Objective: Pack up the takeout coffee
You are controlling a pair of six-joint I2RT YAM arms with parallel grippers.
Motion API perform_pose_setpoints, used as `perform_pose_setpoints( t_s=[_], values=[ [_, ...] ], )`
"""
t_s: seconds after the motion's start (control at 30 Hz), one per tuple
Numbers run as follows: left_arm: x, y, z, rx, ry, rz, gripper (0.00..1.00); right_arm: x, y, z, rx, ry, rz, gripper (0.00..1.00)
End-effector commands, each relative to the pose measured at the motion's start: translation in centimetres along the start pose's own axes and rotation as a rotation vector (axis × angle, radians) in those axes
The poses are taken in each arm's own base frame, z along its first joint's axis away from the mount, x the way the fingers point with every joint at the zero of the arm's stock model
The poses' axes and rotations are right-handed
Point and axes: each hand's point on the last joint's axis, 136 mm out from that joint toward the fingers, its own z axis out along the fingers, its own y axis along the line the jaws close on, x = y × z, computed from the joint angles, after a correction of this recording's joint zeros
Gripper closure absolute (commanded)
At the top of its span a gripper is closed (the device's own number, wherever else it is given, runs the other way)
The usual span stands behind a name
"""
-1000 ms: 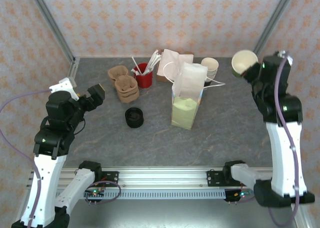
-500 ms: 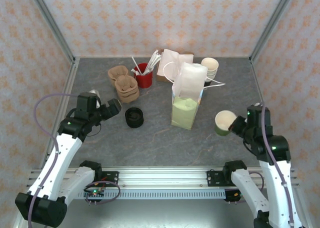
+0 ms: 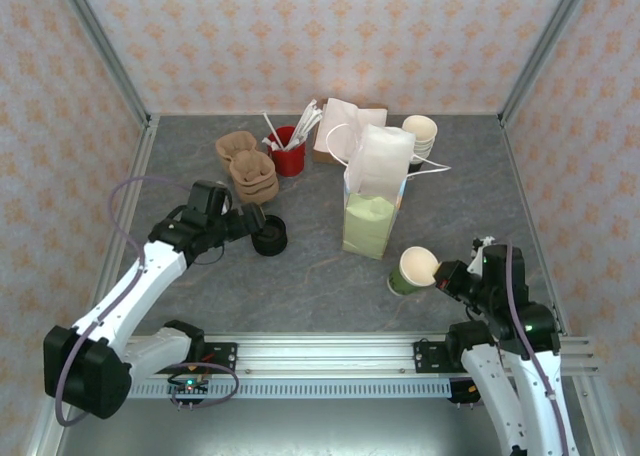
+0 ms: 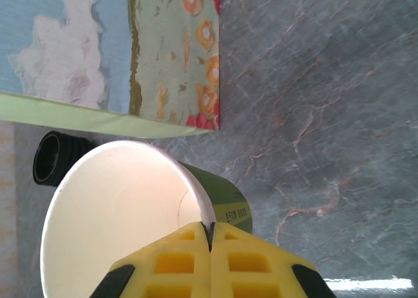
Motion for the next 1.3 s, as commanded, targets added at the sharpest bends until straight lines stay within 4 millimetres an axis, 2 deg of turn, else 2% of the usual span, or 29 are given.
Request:
perform_pose_setpoints(
  t_s=[0.0, 0.13, 0.33, 0.47, 0.63, 0.77, 0.97, 1.13, 1.27],
  values=[
    [-0.9, -0.4, 0.1, -0.029, -0.008, 0.034, 0.07, 0.4, 0.7, 1.1, -0.059, 0.020, 0.021, 1.00],
    [-0.4, -0.2, 0.9, -0.052, 0.024, 0.048, 0.15, 0.1, 1.0, 1.1, -0.076, -0.002, 0.004, 1.00],
    [0.5, -0.6, 2.1, -0.045, 0.073, 0.066, 0.23, 0.2, 1.9, 2.7, -0.081, 0.023, -0.027, 1.00],
    [0.9, -0.5, 2.8, -0.047, 0.090, 0.065, 0.24, 0.9, 2.9, 4.3, -0.056, 0.040, -0.097, 1.00],
    [1.5, -0.5, 3.5, -0.040, 0.112, 0.061, 0.30, 1.9, 6.0, 5.4, -0.083, 0.030, -0.210, 1.00],
    [1.6, -0.3, 3.8, -0.049, 0.116, 0.060, 0.35, 3.6, 8.9, 6.4, -0.121, 0.029, -0.292, 1.00],
    [1.7, 0.2, 4.6, -0.090, 0.134, 0.069, 0.50, 6.1, 13.3, 8.5, -0.142, 0.026, -0.380, 1.00],
    [2.0, 0.5, 5.1, -0.116, 0.157, 0.081, 0.59, 6.6, 15.5, 10.5, -0.110, 0.029, -0.383, 1.00],
    [2.0, 0.7, 5.1, -0.124, 0.158, 0.089, 0.66, 6.2, 16.8, 11.1, -0.098, 0.001, -0.391, 1.00]
  ],
)
